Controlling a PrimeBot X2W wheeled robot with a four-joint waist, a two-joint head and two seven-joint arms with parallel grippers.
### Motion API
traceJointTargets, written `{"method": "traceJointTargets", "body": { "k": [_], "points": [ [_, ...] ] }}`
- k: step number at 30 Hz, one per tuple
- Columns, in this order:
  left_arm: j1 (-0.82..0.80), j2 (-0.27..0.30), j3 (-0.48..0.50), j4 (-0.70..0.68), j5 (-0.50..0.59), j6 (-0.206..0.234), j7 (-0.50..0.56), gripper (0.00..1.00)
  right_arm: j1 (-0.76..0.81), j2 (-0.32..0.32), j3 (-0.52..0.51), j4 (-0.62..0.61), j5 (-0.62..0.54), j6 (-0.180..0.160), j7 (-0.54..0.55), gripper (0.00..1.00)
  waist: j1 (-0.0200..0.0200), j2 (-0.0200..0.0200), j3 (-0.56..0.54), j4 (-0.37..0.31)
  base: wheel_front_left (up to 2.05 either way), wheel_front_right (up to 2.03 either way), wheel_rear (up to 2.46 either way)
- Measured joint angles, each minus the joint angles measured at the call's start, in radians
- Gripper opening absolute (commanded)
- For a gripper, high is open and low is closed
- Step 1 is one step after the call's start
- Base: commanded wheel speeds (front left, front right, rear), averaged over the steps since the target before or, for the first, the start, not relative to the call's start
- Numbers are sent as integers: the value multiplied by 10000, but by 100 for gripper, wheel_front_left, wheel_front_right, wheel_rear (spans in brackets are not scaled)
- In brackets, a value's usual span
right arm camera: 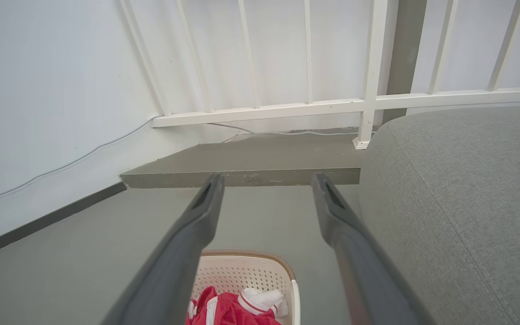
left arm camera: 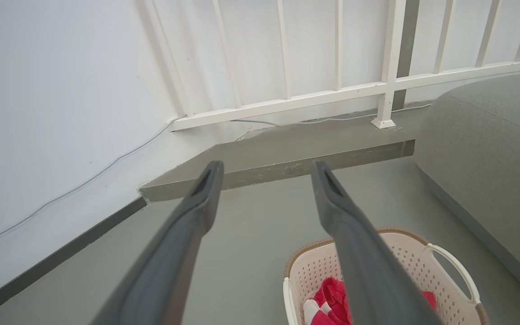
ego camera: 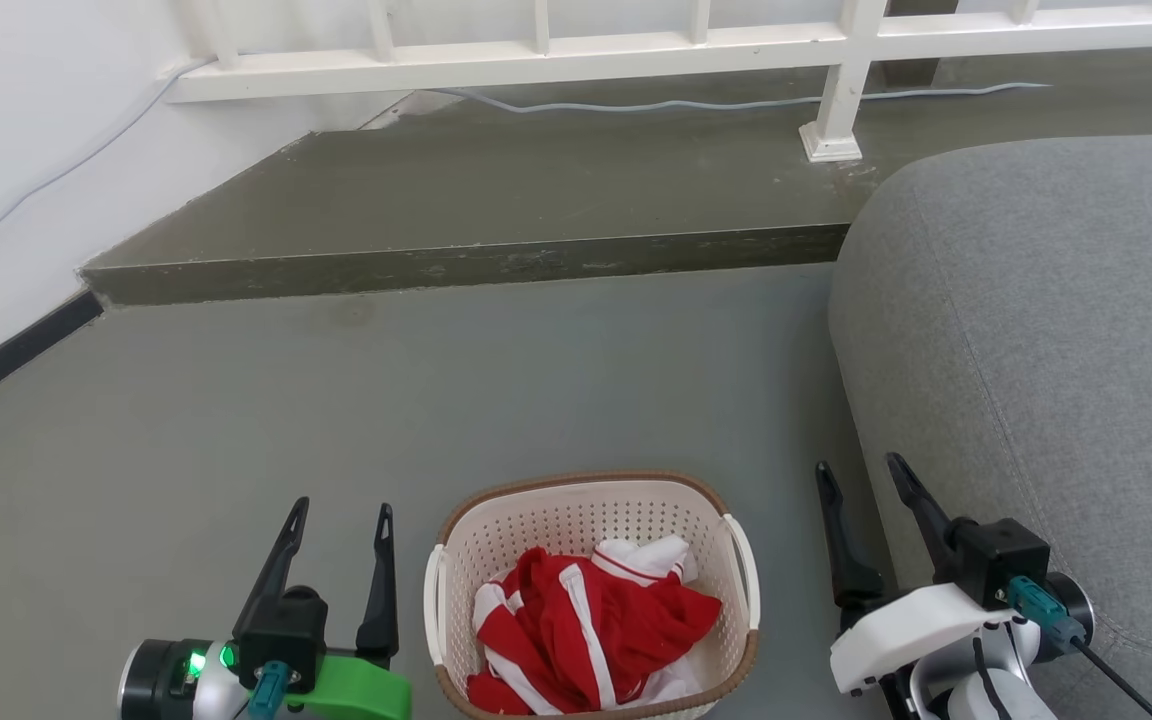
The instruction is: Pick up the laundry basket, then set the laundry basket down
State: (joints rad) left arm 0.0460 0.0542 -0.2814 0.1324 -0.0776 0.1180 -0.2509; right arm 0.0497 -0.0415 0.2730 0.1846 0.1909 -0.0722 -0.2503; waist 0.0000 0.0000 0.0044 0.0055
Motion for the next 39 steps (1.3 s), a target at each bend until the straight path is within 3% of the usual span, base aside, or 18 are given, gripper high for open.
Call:
{"method": "traceJointTargets", "body": {
  "k": [25, 39],
  "points": [
    [1, -12, 40, 84, -17, 0, -6, 100, 14, -4, 151, -6, 36, 2, 0, 100, 0, 0, 40, -26, 0, 0, 0],
    [-525, -35, -71, 63, -17, -35, -8, 100, -382, -10, -265, -109, 637, 69, -2, 100, 0, 0, 1215, -84, 0, 0, 0]
  ]
}}
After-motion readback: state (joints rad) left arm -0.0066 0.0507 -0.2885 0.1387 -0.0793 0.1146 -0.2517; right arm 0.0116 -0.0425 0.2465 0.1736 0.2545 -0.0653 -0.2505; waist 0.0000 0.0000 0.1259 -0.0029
